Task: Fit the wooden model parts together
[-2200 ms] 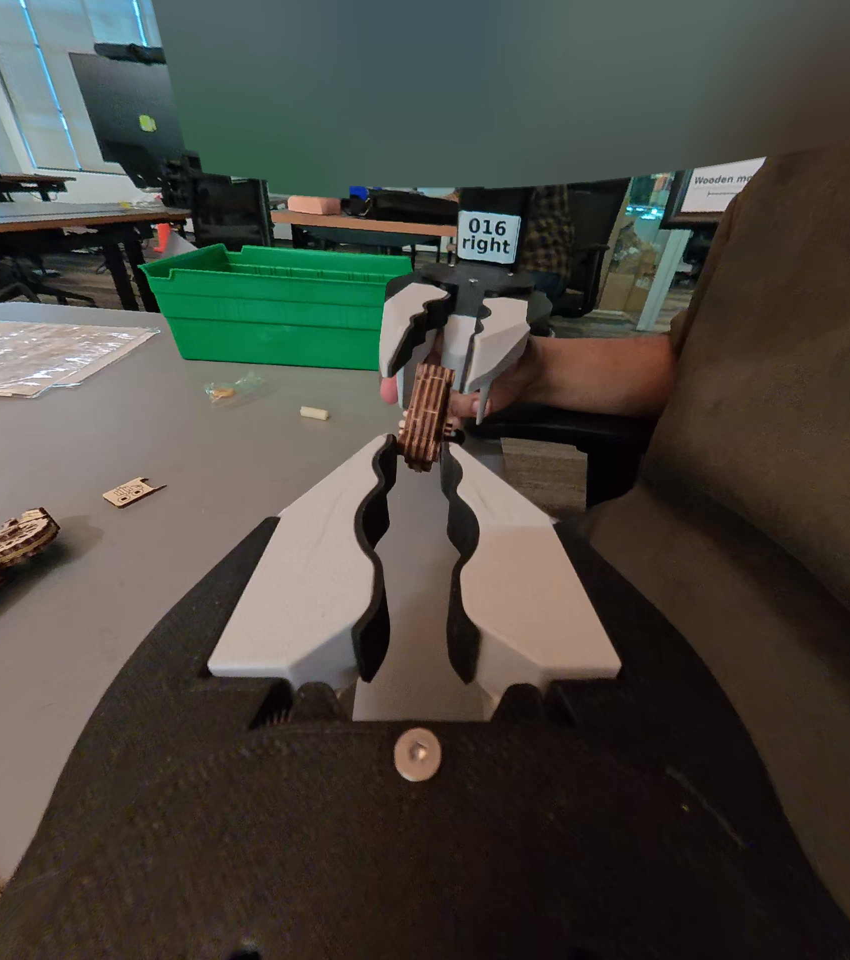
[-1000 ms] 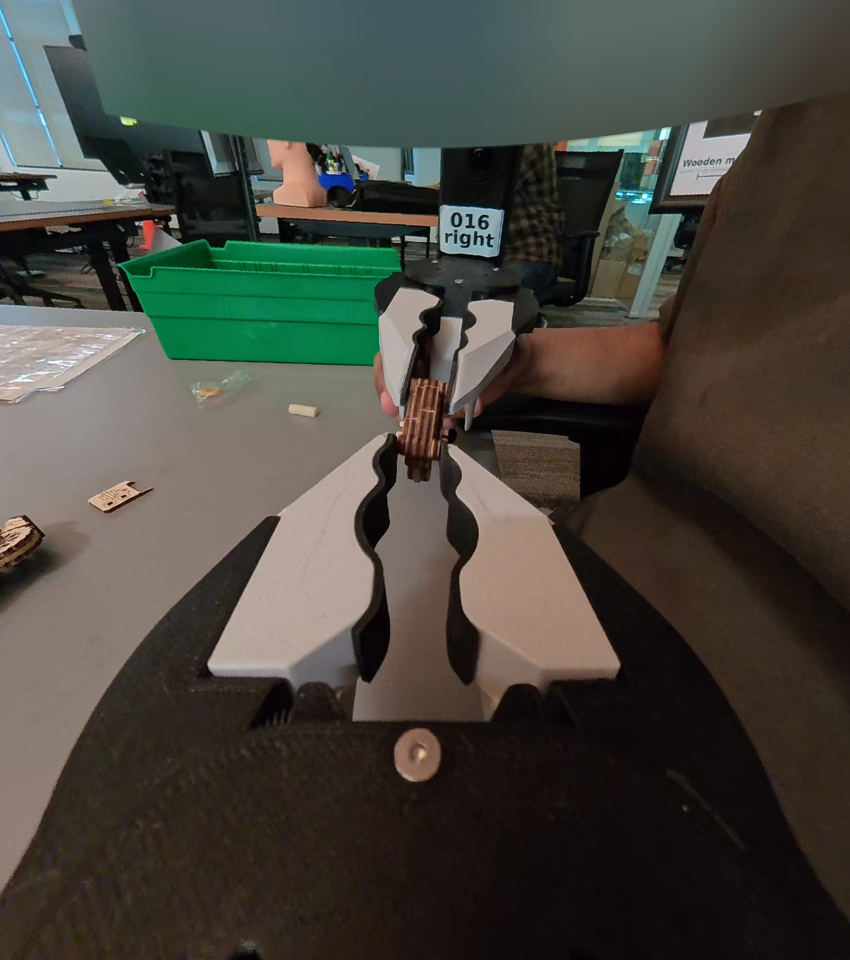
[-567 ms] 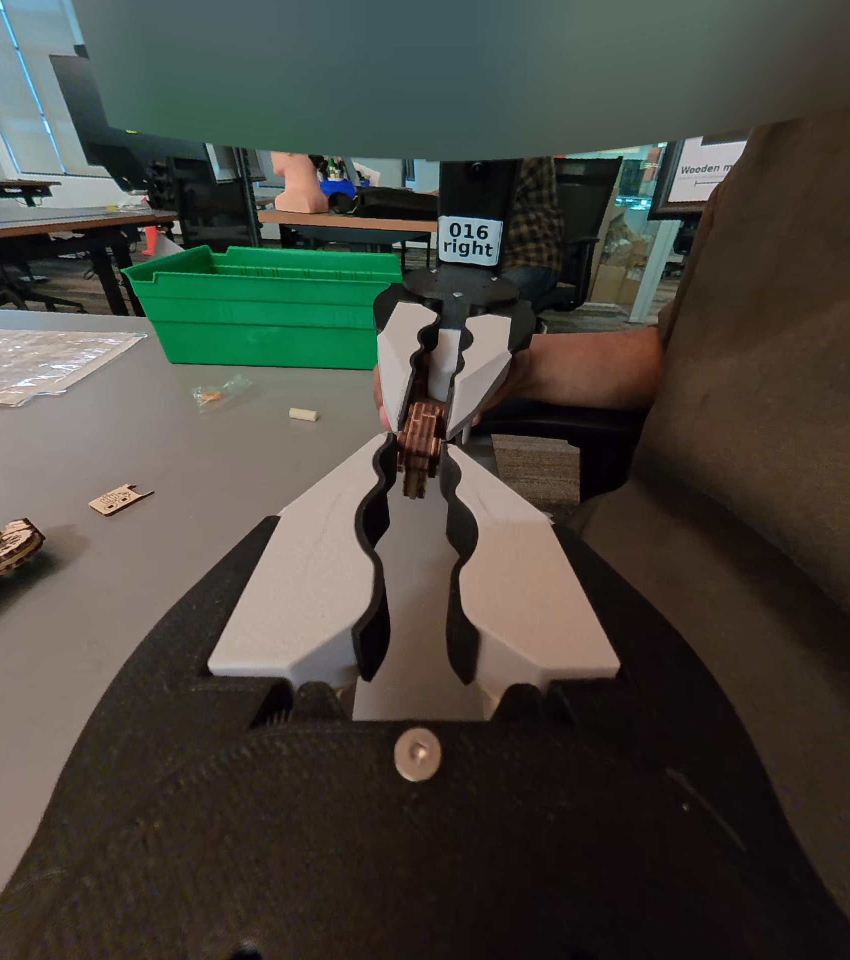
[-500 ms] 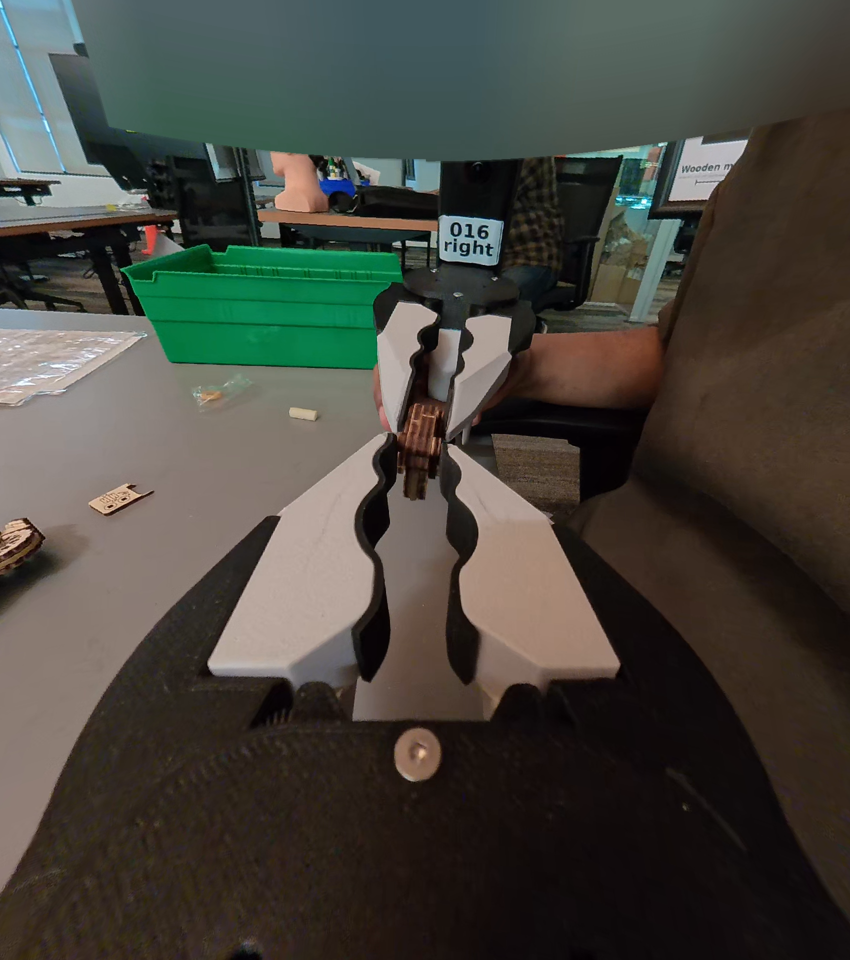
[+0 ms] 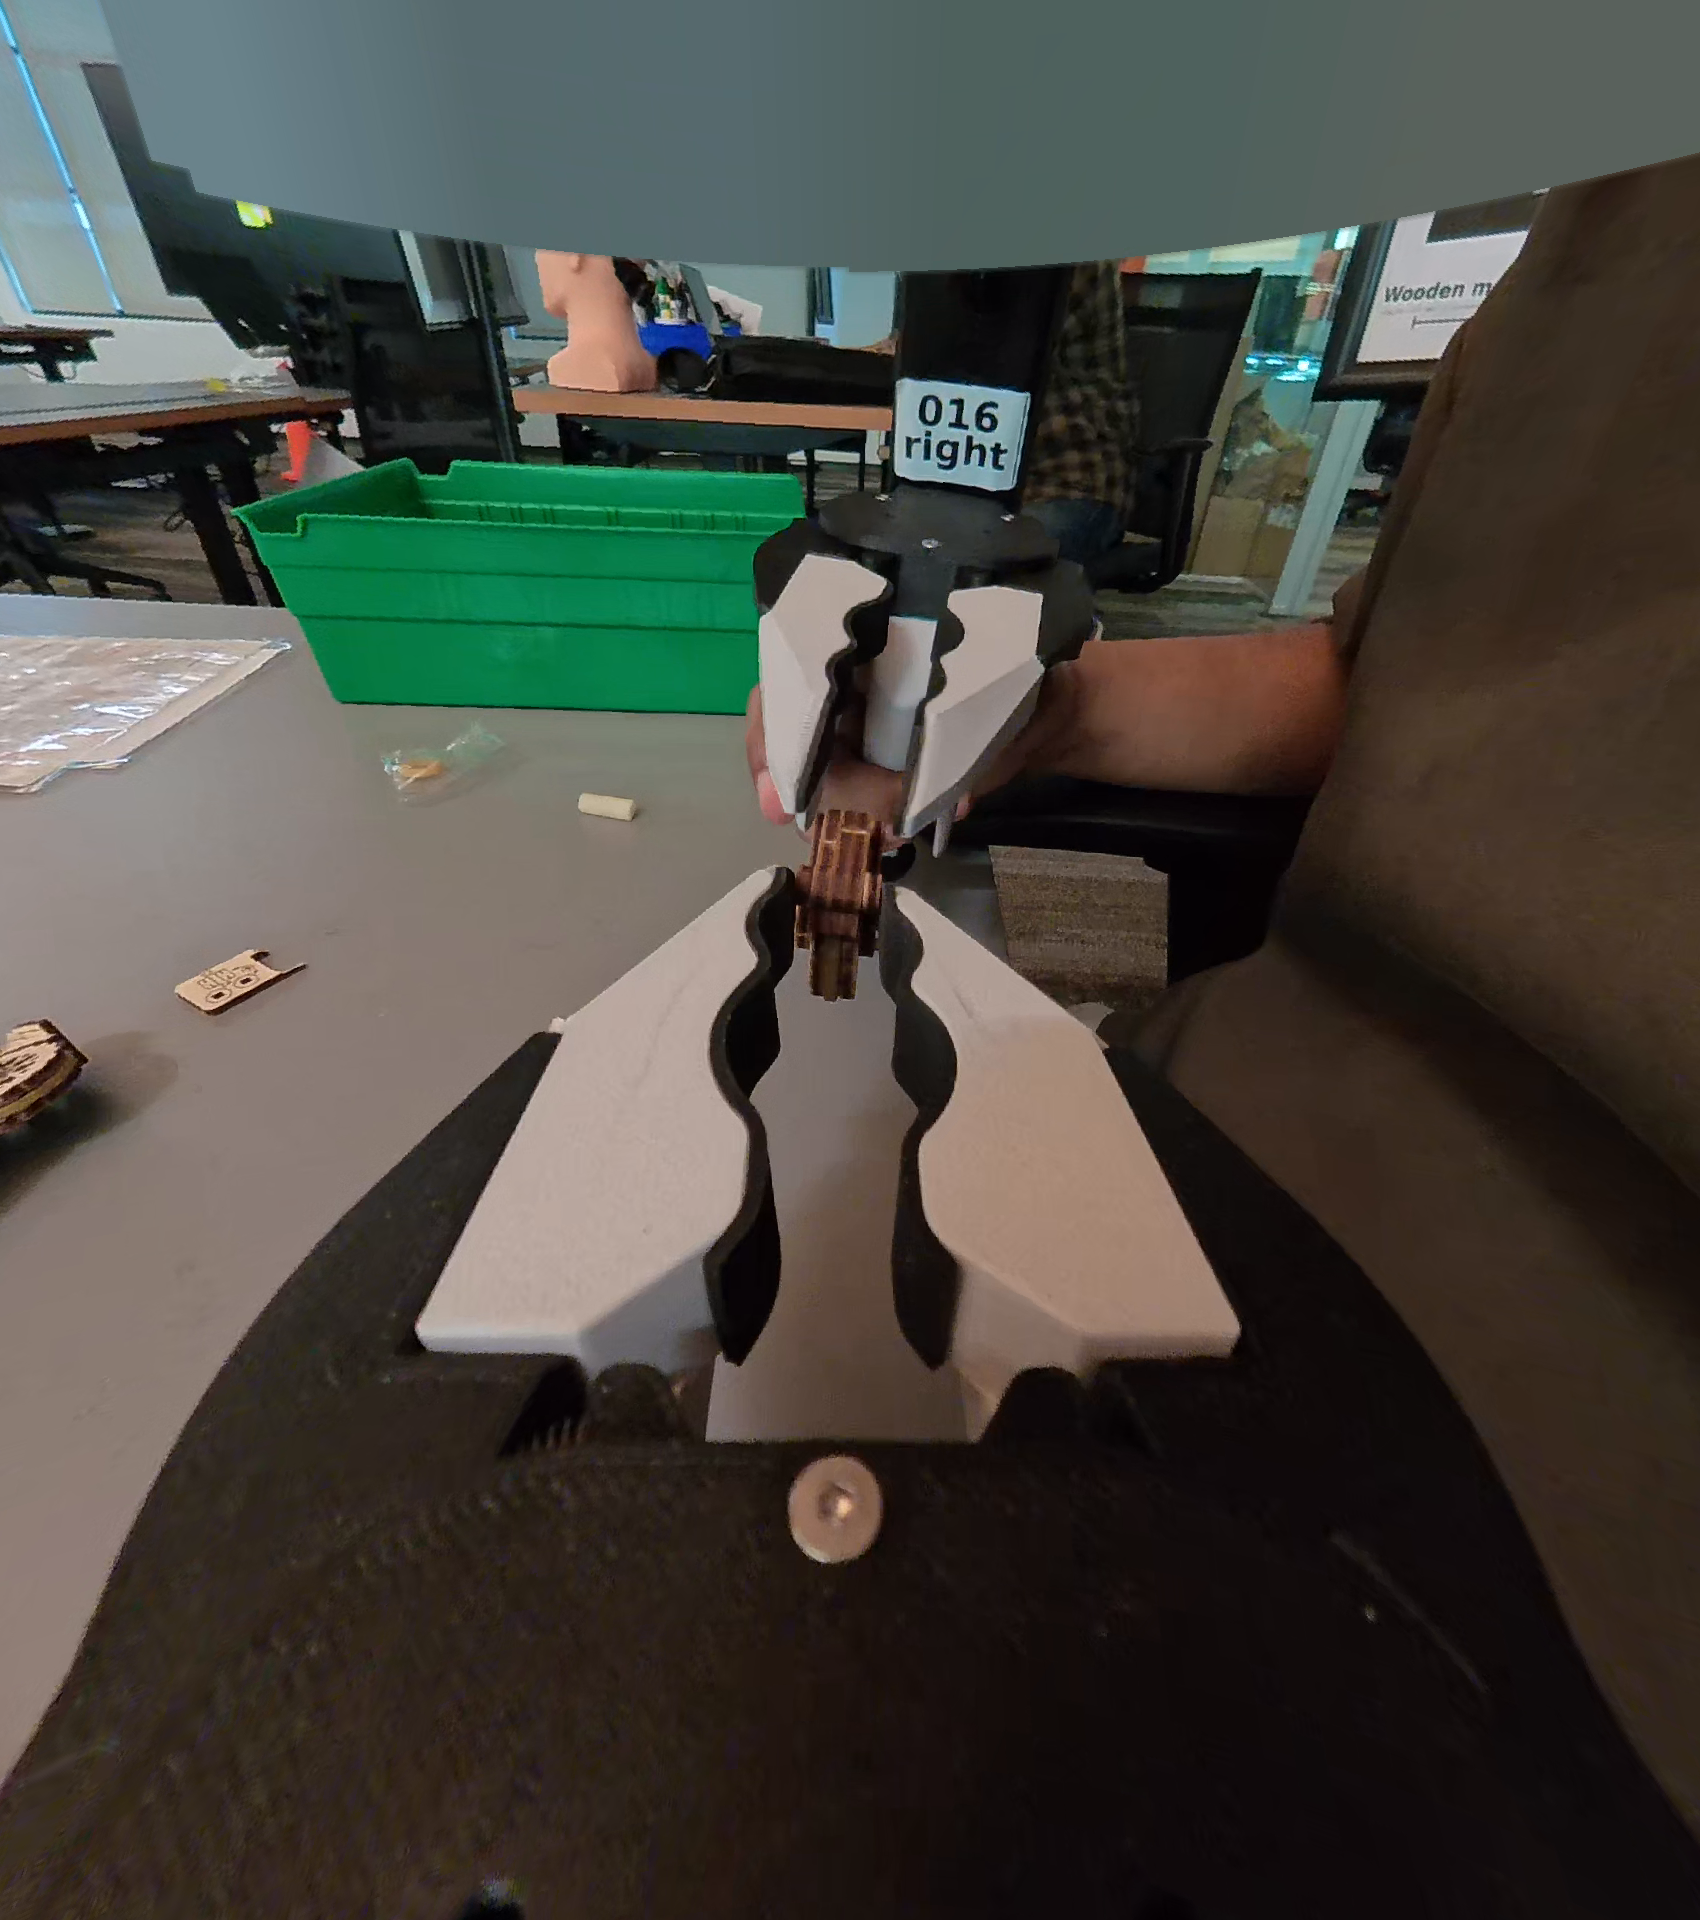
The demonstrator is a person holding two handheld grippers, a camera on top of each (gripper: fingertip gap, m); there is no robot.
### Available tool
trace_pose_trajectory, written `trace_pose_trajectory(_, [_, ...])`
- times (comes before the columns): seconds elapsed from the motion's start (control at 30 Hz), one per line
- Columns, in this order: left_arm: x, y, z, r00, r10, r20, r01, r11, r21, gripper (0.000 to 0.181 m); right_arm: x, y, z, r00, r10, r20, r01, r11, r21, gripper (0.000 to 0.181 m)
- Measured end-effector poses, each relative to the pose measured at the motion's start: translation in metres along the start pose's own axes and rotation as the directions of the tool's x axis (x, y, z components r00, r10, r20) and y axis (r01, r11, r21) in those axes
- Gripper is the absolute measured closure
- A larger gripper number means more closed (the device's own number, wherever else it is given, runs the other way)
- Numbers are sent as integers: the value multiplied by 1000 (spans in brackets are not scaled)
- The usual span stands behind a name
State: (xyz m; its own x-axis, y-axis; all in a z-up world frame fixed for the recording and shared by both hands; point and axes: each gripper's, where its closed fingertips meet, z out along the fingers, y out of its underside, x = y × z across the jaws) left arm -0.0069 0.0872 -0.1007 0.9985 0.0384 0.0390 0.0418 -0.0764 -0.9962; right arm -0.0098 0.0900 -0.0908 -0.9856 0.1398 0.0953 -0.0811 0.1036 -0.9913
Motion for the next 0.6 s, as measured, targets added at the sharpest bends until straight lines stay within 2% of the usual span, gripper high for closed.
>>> trace_pose_trajectory(0.13, [2, 0, 1, 1000, 2, -5, -2, 1000, -2, 168, -3, 2, 1, 1000, -14, 9, 15, 1000, -12, 171])
trace_pose_trajectory(0.6, [1, 4, 3, 1000, -23, -4, 23, 1000, -10, 165, -1, 4, 3, 1000, 1, 1, -1, 1000, -28, 175])
